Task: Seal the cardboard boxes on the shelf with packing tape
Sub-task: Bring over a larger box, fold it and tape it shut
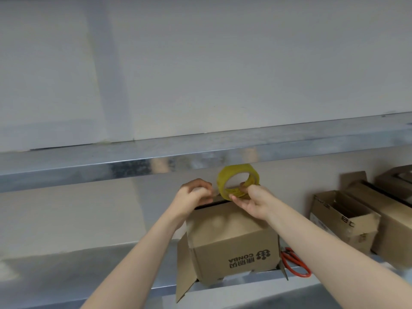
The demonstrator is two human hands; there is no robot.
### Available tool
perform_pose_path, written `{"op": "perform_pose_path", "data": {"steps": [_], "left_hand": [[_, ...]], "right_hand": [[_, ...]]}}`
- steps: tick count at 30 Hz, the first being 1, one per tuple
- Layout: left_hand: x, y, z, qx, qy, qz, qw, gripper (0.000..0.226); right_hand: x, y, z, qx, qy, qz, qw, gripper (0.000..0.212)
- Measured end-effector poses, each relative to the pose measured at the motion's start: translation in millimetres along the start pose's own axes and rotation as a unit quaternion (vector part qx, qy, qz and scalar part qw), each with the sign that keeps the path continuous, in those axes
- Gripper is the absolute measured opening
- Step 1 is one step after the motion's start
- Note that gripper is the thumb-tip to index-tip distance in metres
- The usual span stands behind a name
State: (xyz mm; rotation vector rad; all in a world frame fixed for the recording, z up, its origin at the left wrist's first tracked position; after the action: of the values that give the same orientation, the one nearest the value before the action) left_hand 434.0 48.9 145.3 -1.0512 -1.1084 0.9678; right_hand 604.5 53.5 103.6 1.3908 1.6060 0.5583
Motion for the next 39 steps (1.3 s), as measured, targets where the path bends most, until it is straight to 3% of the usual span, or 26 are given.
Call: {"op": "perform_pose_path", "data": {"steps": [3, 9, 16, 20, 22, 24, 26, 28, 30, 32, 36, 39], "left_hand": [[-0.5, 12.2, -3.8, -0.159, -0.031, 0.099, 0.982, 0.008], [-6.9, 30.2, -19.9, -0.279, -0.012, 0.261, 0.924, 0.006], [-8.1, 36.5, -19.8, -0.303, -0.036, 0.308, 0.901, 0.008], [-3.1, 38.0, -6.5, -0.22, -0.069, 0.276, 0.933, 0.012], [-2.8, 40.5, 8.3, -0.179, -0.089, 0.263, 0.944, 0.013], [-3.9, 43.5, 38.4, -0.152, -0.119, 0.255, 0.947, 0.012], [-8.2, 46.5, 72.9, -0.133, -0.147, 0.25, 0.948, 0.013], [-12.9, 49.0, 93.2, -0.105, -0.16, 0.253, 0.948, 0.014], [-15.4, 54.3, 96.8, -0.09, -0.165, 0.258, 0.948, 0.012], [-14.6, 60.0, 93.7, -0.09, -0.162, 0.257, 0.948, 0.011], [-11.6, 69.4, 91.6, -0.078, -0.159, 0.25, 0.952, 0.008], [-9.9, 76.8, 88.2, -0.088, -0.153, 0.253, 0.951, 0.01]], "right_hand": [[1.1, 3.8, -4.5, -0.044, 0.016, 0.032, 0.998, 0.025], [3.6, 6.0, -9.3, -0.077, 0.004, 0.078, 0.994, 0.037], [10.0, -1.0, -12.7, -0.075, -0.023, 0.064, 0.995, 0.018], [12.0, 4.7, -11.6, -0.145, -0.043, 0.1, 0.983, 0.02], [11.0, 19.2, -6.4, -0.229, -0.076, 0.153, 0.958, 0.017], [3.8, 45.3, 9.1, -0.314, -0.143, 0.227, 0.911, 0.002], [-5.7, 71.0, 31.0, -0.437, -0.217, 0.276, 0.828, 0.023], [-13.1, 85.2, 35.9, -0.554, -0.236, 0.326, 0.729, 0.026], [-13.9, 86.7, 36.0, -0.577, -0.231, 0.349, 0.702, 0.029], [-6.8, 87.3, 39.0, -0.55, -0.215, 0.344, 0.73, 0.03], [1.9, 86.8, 48.8, -0.437, -0.17, 0.328, 0.82, 0.035], [7.8, 83.8, 59.0, -0.331, -0.197, 0.301, 0.873, 0.015]]}}
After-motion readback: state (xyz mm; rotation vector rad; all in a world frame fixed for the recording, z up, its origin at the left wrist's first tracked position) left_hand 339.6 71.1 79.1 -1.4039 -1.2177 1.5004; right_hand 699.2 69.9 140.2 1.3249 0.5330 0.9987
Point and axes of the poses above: each hand's wrist, its own x-axis towards the middle knuckle, its own z-axis out of the back of the hand, y = z × x, the point moved 8 cm from there along x, towards the middle knuckle, and after that the axes turned 2 degrees about x, right-handed, at the moved point
